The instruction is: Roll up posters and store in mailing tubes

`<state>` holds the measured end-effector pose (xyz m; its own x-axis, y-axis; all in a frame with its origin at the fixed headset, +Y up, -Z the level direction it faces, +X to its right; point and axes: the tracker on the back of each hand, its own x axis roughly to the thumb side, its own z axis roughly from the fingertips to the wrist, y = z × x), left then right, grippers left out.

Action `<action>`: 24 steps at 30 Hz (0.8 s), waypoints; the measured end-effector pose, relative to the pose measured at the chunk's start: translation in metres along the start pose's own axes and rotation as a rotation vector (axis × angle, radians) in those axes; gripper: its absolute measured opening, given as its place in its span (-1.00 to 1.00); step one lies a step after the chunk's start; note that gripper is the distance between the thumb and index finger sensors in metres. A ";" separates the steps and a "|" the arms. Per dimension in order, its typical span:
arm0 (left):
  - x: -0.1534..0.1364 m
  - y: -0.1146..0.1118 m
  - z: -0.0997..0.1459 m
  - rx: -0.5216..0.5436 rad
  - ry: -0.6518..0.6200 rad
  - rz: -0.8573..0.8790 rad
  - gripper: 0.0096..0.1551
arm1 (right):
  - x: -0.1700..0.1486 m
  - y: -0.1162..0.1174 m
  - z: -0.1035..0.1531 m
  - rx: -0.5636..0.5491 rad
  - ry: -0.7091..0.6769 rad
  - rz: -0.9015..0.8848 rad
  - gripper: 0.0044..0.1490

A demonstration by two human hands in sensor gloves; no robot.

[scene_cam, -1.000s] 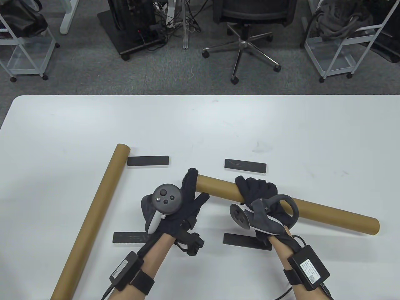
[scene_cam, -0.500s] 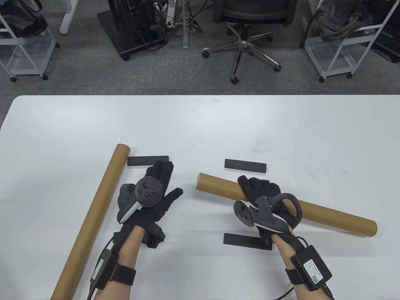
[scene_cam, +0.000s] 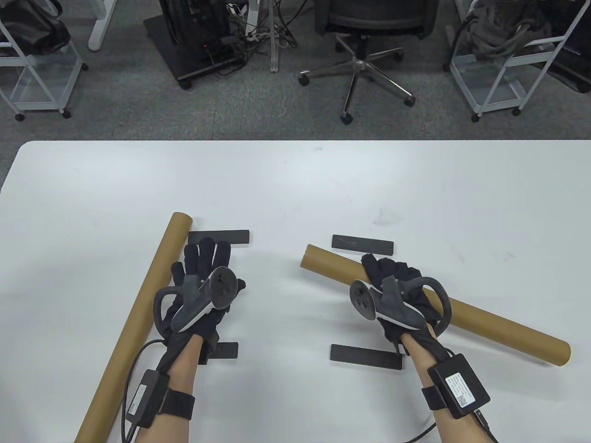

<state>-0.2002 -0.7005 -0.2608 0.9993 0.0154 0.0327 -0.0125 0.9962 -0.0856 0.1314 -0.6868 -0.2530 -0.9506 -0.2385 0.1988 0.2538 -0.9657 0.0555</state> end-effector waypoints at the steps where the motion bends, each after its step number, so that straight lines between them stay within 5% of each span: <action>1: 0.000 0.000 0.000 -0.019 0.012 0.035 -0.01 | -0.005 -0.002 -0.004 0.007 0.034 0.006 0.07; 10: 0.004 0.000 0.001 -0.035 -0.008 0.027 -0.02 | -0.066 0.004 -0.028 0.215 0.303 -0.078 0.09; 17: -0.002 0.001 0.000 -0.031 0.001 0.038 -0.02 | -0.105 0.039 -0.024 0.367 0.470 -0.145 0.10; 24: -0.002 0.000 0.000 -0.023 0.003 0.034 -0.04 | -0.116 0.070 -0.017 0.459 0.496 -0.155 0.10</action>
<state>-0.2020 -0.7002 -0.2606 0.9984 0.0489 0.0268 -0.0457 0.9929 -0.1099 0.2558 -0.7282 -0.2890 -0.9234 -0.2263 -0.3099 0.0549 -0.8772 0.4769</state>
